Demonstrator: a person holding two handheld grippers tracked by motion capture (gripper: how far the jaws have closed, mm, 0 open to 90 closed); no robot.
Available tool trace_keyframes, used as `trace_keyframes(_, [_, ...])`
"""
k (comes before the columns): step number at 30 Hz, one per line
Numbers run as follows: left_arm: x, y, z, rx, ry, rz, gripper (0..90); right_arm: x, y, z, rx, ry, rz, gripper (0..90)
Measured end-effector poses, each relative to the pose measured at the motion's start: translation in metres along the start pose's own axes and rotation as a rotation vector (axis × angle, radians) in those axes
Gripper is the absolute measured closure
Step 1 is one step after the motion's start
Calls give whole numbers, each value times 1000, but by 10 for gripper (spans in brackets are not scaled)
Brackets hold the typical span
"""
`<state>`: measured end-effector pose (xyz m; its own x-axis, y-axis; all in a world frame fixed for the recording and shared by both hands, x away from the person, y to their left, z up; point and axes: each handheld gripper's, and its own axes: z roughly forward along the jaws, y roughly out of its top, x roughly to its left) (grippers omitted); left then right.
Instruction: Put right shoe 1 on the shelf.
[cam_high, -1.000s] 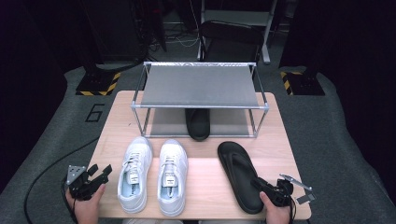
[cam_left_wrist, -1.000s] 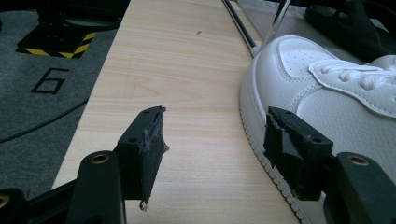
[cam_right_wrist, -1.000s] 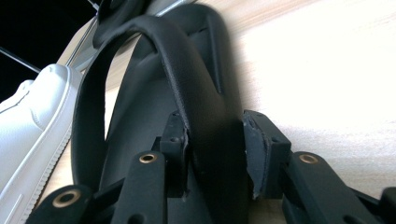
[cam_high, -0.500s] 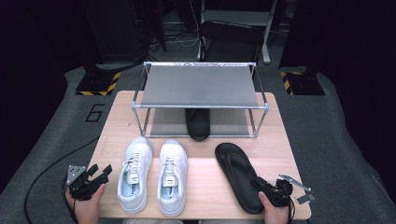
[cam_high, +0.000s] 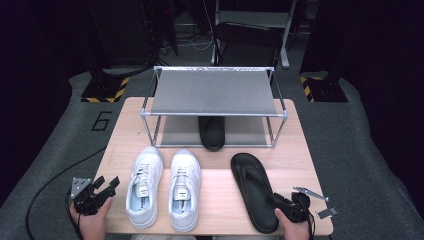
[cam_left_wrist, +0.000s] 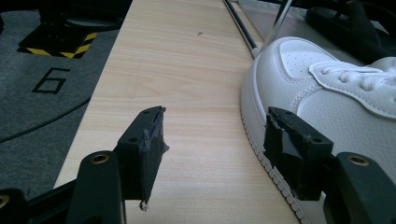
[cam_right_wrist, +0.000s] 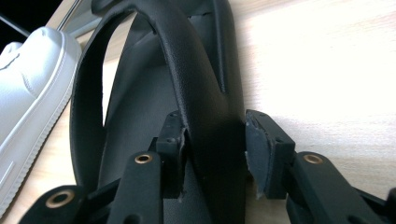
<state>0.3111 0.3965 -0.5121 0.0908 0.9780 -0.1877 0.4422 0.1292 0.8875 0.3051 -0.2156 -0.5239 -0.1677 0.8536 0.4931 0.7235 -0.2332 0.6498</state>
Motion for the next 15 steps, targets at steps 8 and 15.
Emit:
trace_keyframes(8, [1, 0, -2, 7, 2, -3, 380, -7, -2, -4, 76, 81, 32, 564])
trace_keyframes(15, [-1, -1, 0, -3, 7, 3, 380, -7, -4, -6, 85, 95, 25, 570])
